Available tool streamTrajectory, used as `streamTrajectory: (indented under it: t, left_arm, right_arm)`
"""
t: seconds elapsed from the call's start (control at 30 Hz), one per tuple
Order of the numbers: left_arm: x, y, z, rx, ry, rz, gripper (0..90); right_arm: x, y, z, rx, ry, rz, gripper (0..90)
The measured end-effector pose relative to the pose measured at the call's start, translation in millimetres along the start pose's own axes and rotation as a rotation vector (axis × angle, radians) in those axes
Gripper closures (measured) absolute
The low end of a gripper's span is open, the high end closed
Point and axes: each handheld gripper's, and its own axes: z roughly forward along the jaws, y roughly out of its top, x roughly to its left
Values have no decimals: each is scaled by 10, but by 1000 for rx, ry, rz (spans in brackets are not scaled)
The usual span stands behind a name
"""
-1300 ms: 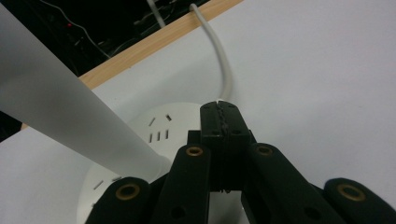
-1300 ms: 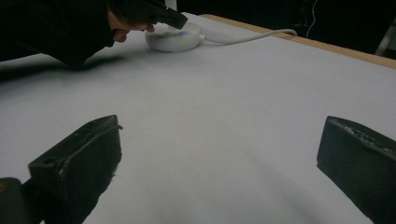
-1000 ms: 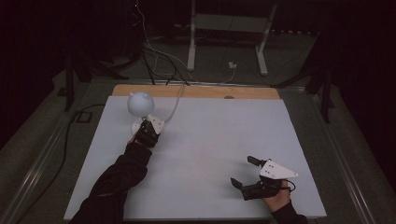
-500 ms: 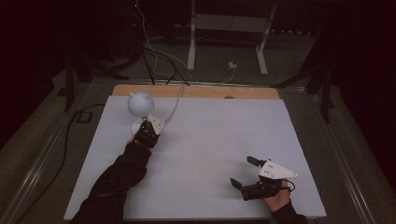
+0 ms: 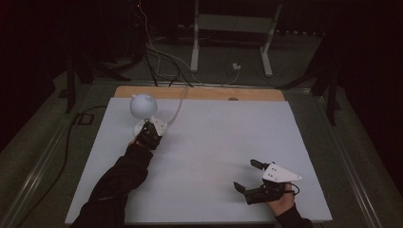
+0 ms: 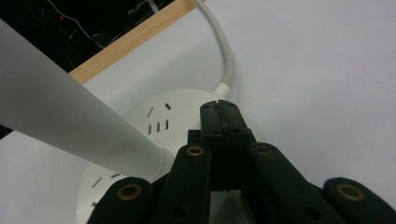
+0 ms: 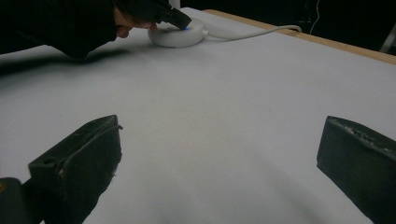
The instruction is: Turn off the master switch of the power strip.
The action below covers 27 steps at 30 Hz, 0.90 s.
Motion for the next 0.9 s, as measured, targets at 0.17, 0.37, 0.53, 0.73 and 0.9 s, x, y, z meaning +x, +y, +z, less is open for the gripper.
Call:
streamTrajectory:
  t: [0.17, 0.37, 0.53, 0.73, 0.9]
  left_arm:
    - [11, 29, 0, 19, -19, 15, 900]
    - [20, 36, 3, 25, -27, 29, 900]
    - [52, 82, 11, 55, -51, 24, 900]
    - [82, 130, 14, 93, -75, 37, 900]
    - [63, 154, 24, 111, -68, 75, 900]
  right_arm:
    - [2, -1, 5, 0, 1, 1, 0]
    - [4, 0, 6, 1, -1, 1, 0]
    - [3, 0, 6, 1, -2, 1, 0]
    - [5, 0, 7, 1, 0, 2, 0]
    - [14, 2, 11, 3, 2, 2, 0]
